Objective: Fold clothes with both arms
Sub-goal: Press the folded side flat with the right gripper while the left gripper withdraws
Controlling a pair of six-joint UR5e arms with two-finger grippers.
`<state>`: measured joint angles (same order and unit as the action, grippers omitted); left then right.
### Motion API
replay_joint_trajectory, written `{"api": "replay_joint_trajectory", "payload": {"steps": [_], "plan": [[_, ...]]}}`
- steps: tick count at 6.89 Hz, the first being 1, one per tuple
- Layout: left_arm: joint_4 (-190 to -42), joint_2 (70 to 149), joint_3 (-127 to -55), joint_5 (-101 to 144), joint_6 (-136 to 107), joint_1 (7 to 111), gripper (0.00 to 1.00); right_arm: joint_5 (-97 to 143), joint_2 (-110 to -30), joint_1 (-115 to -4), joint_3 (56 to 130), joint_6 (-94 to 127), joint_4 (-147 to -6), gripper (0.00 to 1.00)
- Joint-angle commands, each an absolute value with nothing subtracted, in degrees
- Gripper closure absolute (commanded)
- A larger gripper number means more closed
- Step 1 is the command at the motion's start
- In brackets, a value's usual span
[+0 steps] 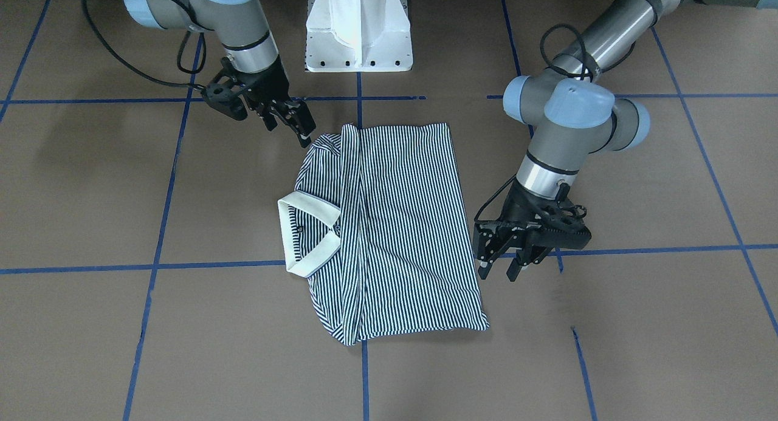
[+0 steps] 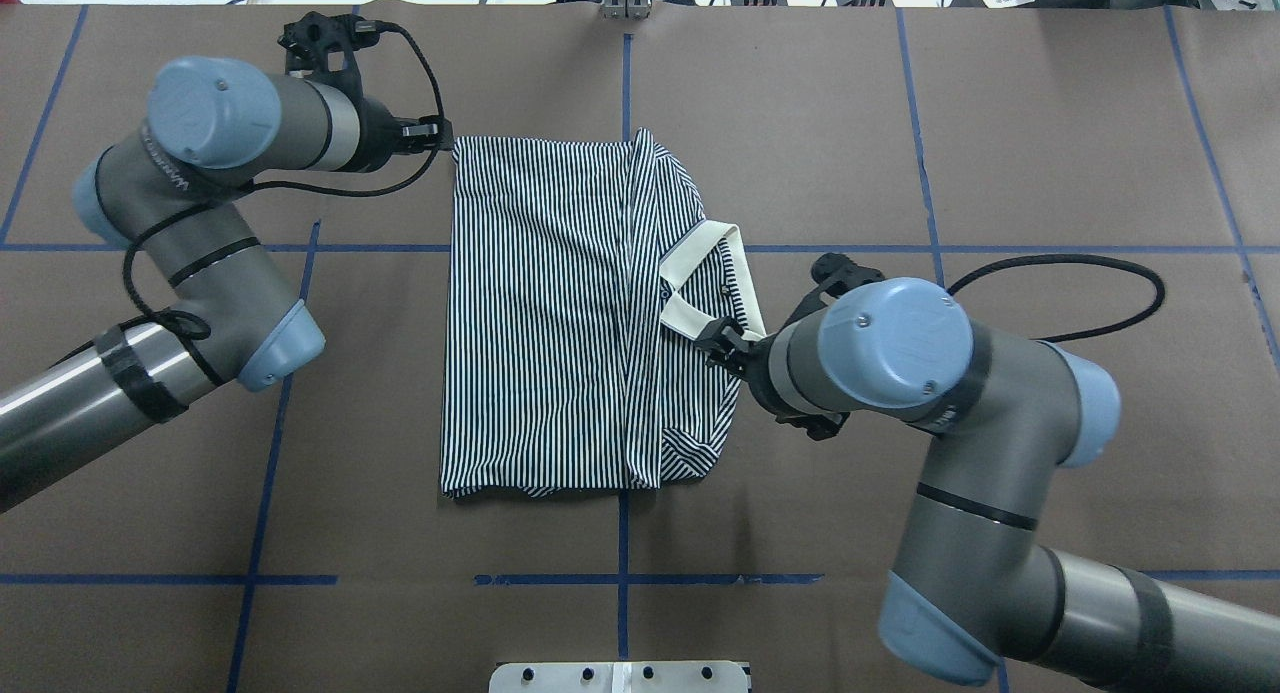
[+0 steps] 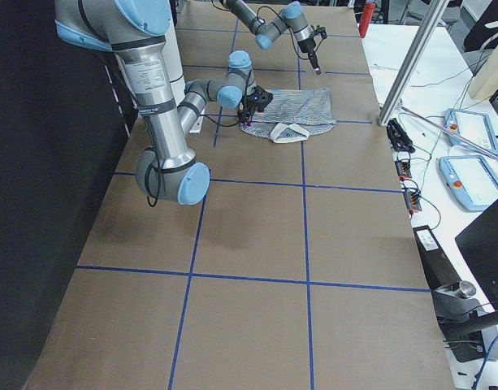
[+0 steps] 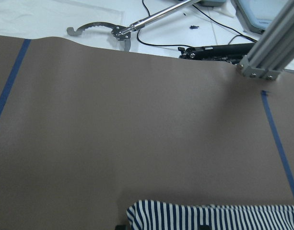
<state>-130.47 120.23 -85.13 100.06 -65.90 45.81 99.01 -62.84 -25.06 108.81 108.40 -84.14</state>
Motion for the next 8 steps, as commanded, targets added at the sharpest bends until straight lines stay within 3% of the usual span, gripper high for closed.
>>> {"api": "replay_joint_trajectory", "payload": {"steps": [1, 4, 8], "plan": [[-129.1, 116.7, -90.2, 101.0, -65.9, 45.9, 0.41, 99.1, -56.1, -21.5, 102.1, 93.3, -88.6, 0.00], [-127.9, 116.3, -91.1, 101.0, -66.2, 45.9, 0.41, 98.3, -49.9, -18.2, 97.6, 72.0, -98.1, 0.00], [-125.7, 116.4, -91.9, 101.0, -66.3, 45.8, 0.41, 98.3, -44.6, -17.7, 90.4, 68.7, -101.1, 0.00]]}}
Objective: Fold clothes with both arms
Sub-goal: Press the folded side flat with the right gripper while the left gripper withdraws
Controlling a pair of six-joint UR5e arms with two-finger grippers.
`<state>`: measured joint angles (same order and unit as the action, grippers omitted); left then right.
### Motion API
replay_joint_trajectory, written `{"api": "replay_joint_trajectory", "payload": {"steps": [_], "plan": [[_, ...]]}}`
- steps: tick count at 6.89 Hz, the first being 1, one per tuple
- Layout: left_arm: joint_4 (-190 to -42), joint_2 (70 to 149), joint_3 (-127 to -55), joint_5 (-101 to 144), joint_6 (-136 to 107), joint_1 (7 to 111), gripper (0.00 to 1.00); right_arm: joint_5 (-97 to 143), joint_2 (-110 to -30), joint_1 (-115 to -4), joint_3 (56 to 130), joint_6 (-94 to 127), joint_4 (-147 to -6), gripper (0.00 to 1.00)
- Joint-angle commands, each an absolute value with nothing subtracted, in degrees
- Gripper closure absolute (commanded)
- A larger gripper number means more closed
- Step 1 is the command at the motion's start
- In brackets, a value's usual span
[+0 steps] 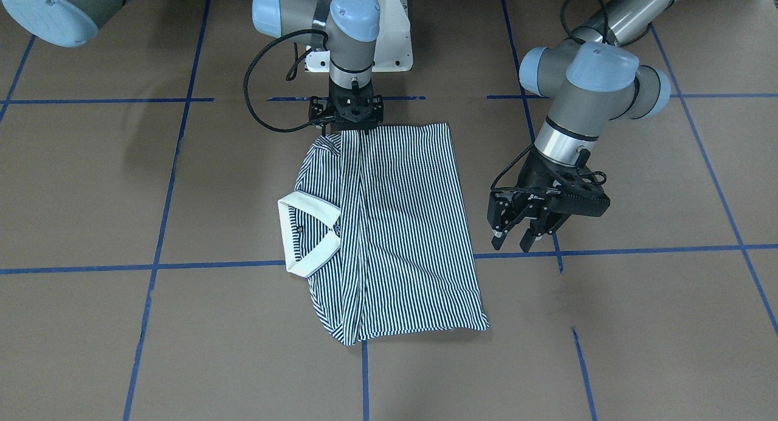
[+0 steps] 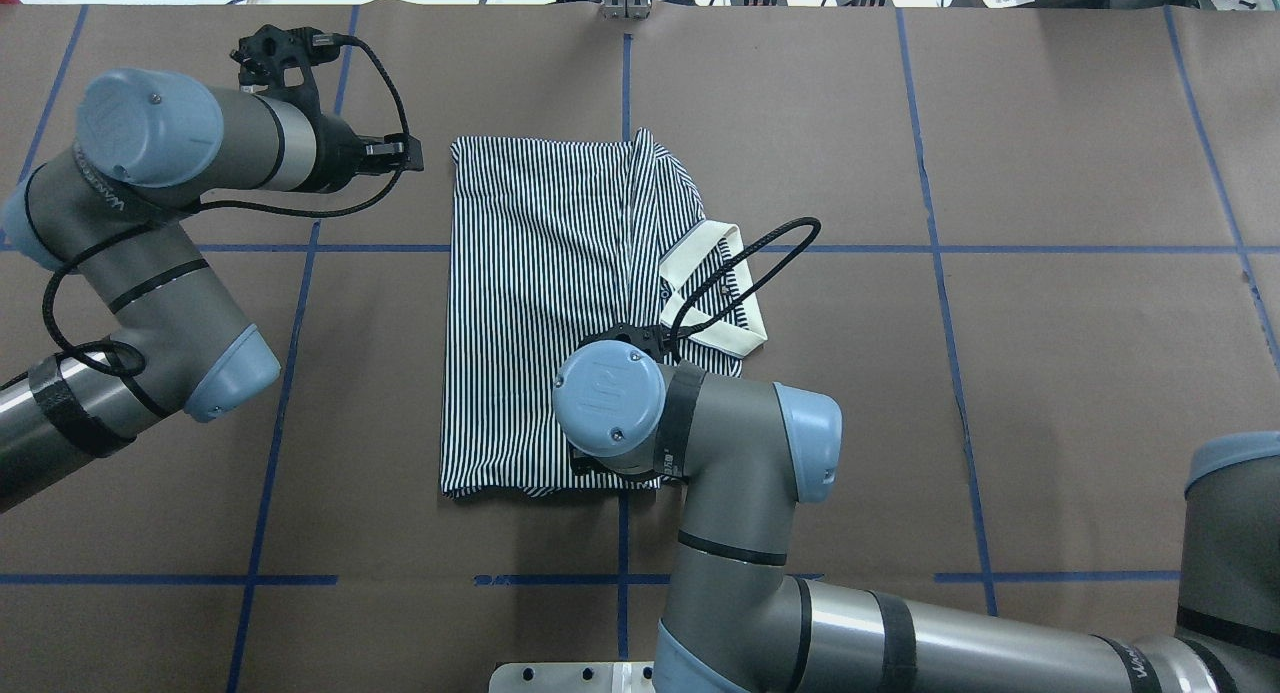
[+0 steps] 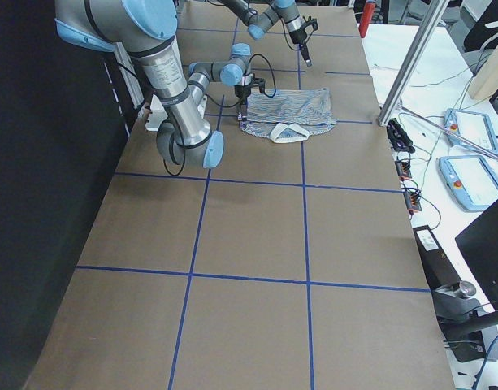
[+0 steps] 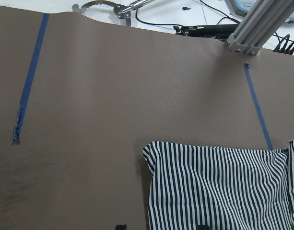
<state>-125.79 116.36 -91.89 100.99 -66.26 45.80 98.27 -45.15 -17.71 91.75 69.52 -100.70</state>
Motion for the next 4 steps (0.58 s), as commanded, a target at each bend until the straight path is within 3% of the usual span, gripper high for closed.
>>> {"api": "replay_joint_trajectory", "payload": {"steps": [1, 4], "plan": [[-125.7, 116.4, -92.0, 101.0, -66.3, 45.8, 0.41, 98.3, -44.7, -17.6, 90.1, 68.1, -102.9, 0.00], [-125.7, 116.4, -92.5, 101.0, -66.3, 45.8, 0.41, 97.5, -48.5, -18.5, 93.7, 63.7, -108.4, 0.00]]}}
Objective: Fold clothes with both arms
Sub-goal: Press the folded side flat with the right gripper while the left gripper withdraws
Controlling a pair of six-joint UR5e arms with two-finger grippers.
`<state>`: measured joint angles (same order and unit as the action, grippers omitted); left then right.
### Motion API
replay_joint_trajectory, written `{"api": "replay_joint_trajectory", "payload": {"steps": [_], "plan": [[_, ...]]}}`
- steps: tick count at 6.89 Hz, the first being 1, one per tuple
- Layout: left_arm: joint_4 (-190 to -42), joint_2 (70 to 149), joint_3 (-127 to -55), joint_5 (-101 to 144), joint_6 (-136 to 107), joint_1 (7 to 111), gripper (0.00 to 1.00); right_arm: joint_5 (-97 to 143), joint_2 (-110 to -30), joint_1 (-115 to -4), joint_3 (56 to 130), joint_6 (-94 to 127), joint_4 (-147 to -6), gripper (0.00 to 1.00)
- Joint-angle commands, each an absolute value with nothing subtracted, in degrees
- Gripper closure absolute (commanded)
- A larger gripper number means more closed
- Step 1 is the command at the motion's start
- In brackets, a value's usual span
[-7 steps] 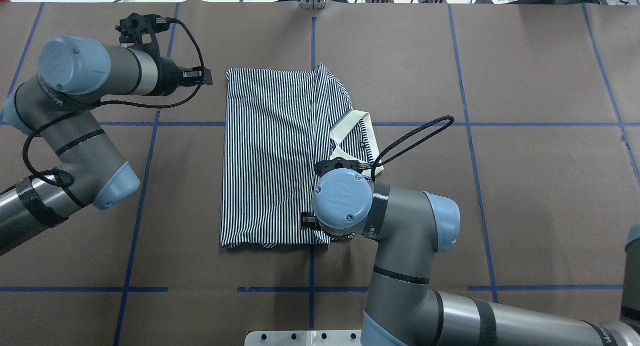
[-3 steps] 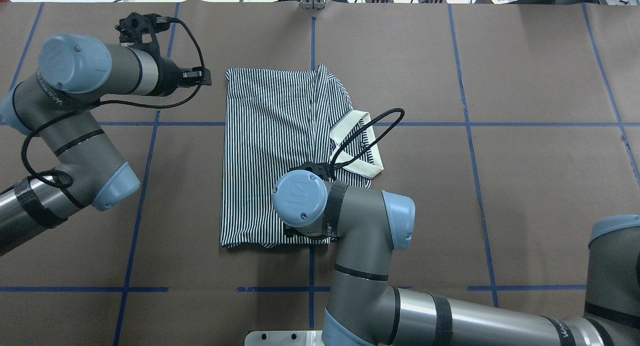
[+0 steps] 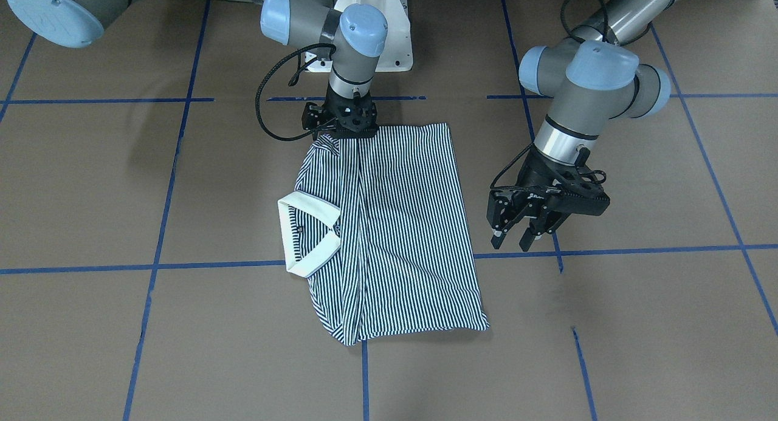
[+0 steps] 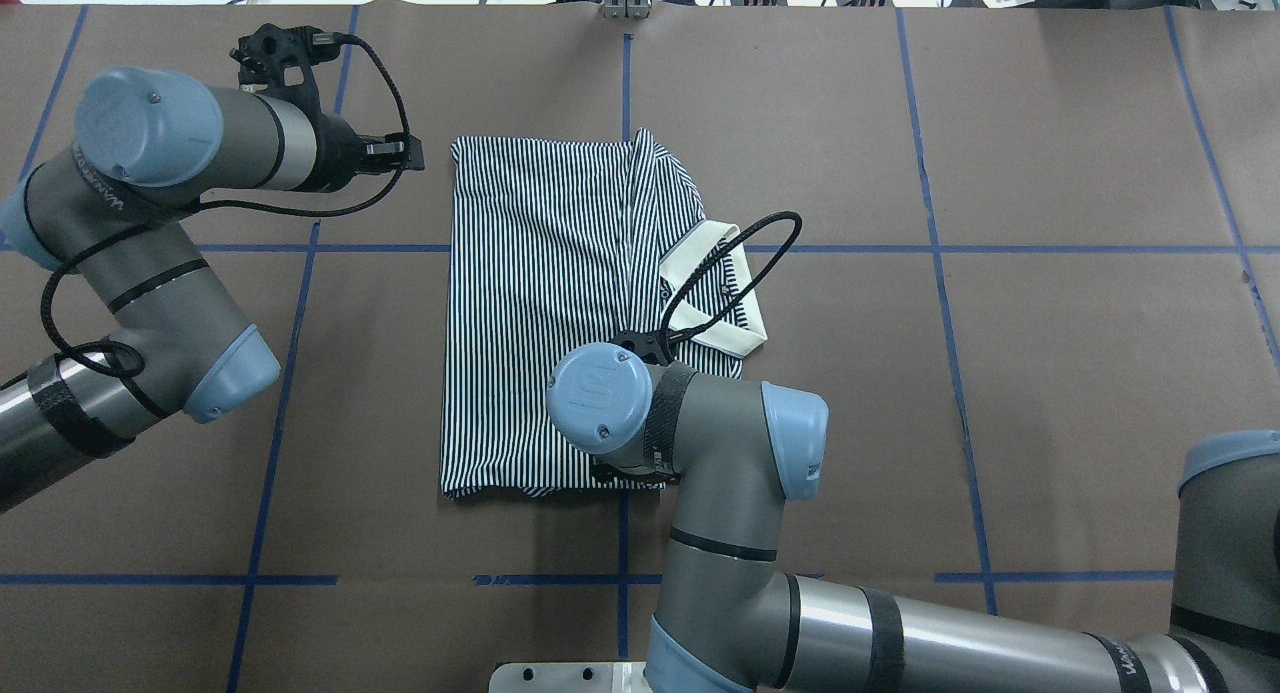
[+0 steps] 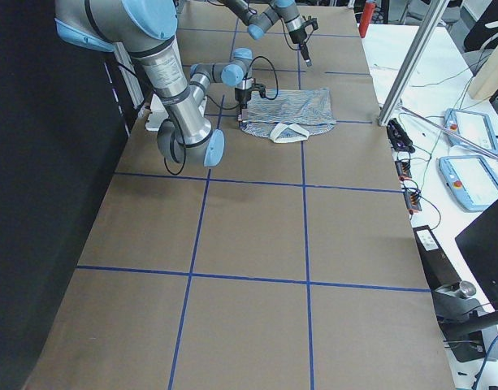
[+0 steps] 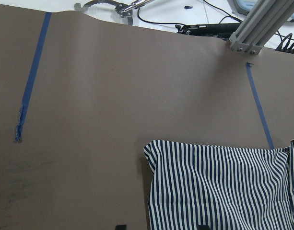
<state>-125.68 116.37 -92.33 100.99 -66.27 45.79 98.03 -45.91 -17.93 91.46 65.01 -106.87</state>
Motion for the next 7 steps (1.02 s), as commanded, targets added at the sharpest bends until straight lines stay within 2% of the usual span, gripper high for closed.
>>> {"api": "replay_joint_trajectory", "payload": {"steps": [1, 2, 3, 5, 7], "plan": [[-125.7, 116.4, -92.5, 101.0, -66.3, 45.8, 0.41, 97.3, -56.6, -19.1, 102.5, 60.0, -110.7, 0.00], [-125.6, 116.4, -93.0, 101.0, -66.3, 45.8, 0.41, 95.7, -64.3, -19.2, 109.7, 57.0, -111.3, 0.00], [-124.9, 116.4, -93.4, 101.1, -66.3, 45.8, 0.41, 95.6, -63.5, -18.9, 110.5, 56.8, -111.4, 0.00], [-122.4, 116.0, -95.5, 101.0, -66.3, 45.8, 0.41, 95.5, -56.0, -20.6, 106.0, 57.6, -110.3, 0.00], [-122.3, 113.2, -98.2, 101.0, -66.1, 45.8, 0.41, 95.4, -49.2, -20.9, 96.5, 59.0, -102.5, 0.00]]}}
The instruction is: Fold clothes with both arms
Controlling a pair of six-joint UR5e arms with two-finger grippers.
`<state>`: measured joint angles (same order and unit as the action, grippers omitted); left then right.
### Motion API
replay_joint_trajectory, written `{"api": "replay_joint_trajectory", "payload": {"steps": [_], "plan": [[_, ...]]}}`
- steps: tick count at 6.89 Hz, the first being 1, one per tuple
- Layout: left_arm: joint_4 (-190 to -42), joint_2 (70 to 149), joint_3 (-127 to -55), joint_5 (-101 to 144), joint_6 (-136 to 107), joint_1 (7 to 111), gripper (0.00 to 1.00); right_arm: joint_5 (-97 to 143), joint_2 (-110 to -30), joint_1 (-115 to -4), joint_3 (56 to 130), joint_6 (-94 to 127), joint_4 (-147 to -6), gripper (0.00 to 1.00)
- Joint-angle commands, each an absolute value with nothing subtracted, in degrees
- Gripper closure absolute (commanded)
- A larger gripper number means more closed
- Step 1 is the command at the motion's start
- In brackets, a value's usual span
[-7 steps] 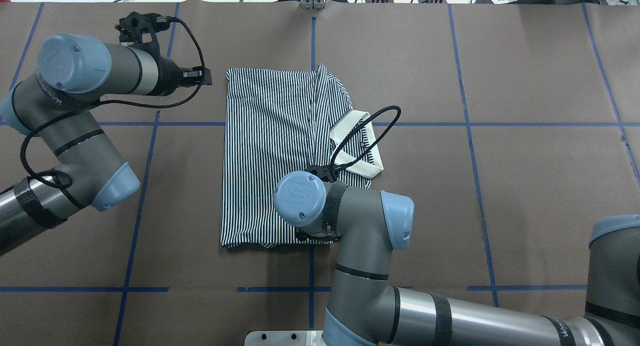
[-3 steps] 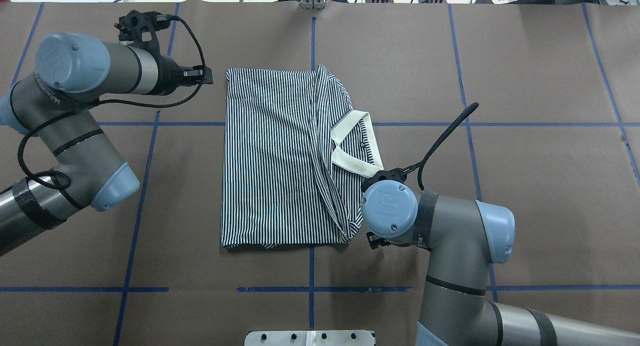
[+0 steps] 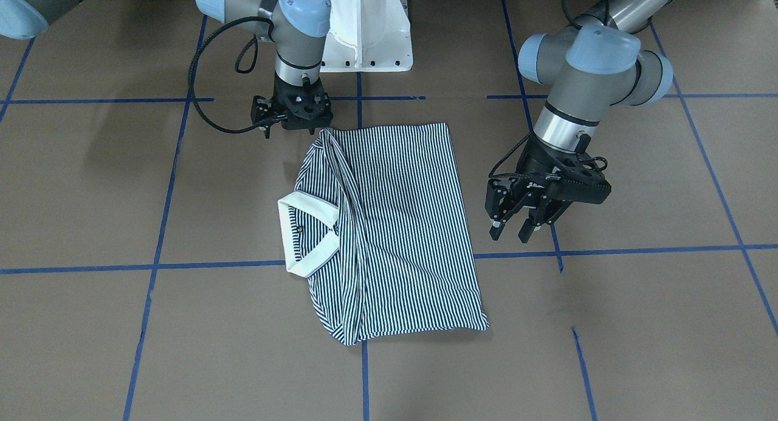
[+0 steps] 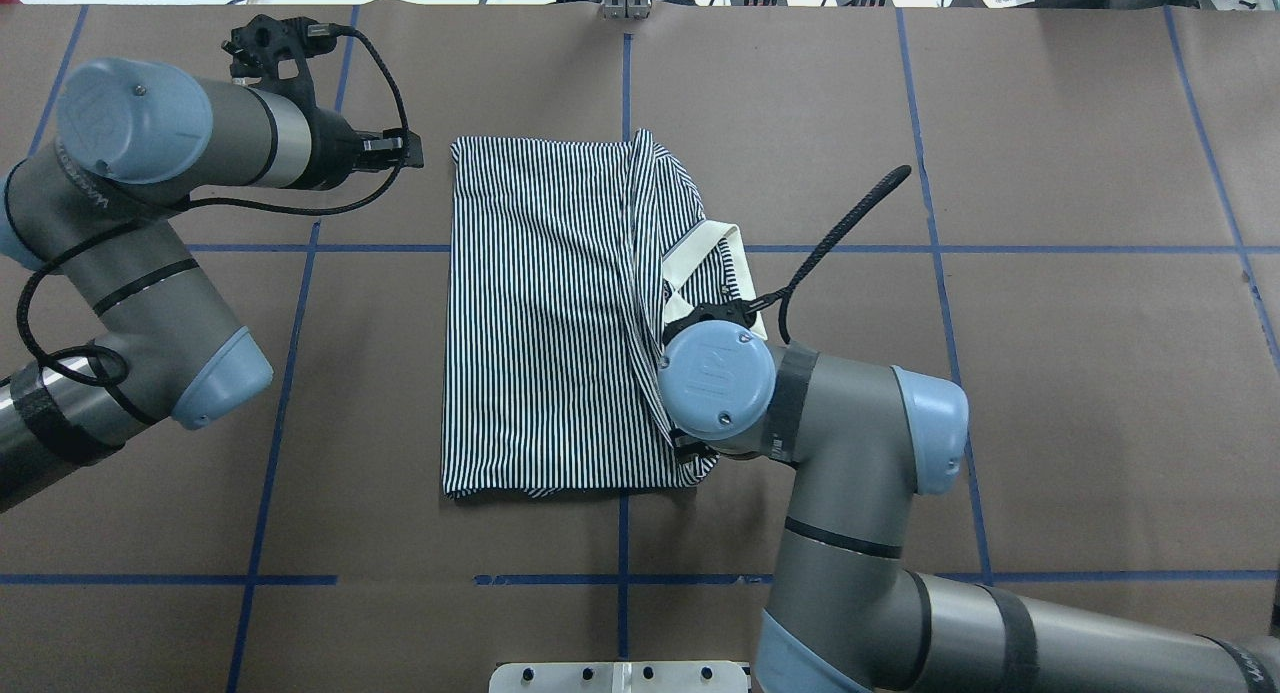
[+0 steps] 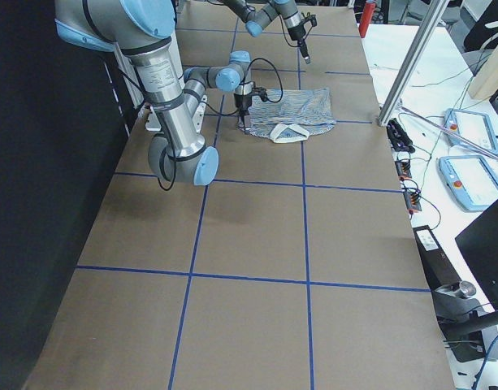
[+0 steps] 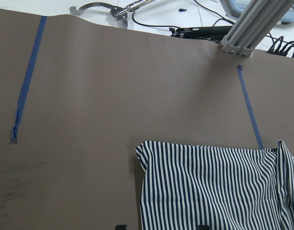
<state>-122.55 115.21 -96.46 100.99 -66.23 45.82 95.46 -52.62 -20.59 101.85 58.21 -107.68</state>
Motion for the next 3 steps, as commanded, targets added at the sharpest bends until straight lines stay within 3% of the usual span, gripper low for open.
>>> {"api": "replay_joint_trajectory", "payload": {"steps": [1, 3], "plan": [[-122.3, 112.2, -98.9, 101.0, -66.1, 45.8, 0.41, 95.4, -45.5, -21.3, 91.0, 59.0, -101.0, 0.00], [-122.3, 112.1, -98.9, 101.0, -66.2, 45.8, 0.41, 95.4, -43.2, -21.4, 87.4, 58.9, -100.5, 0.00]]}}
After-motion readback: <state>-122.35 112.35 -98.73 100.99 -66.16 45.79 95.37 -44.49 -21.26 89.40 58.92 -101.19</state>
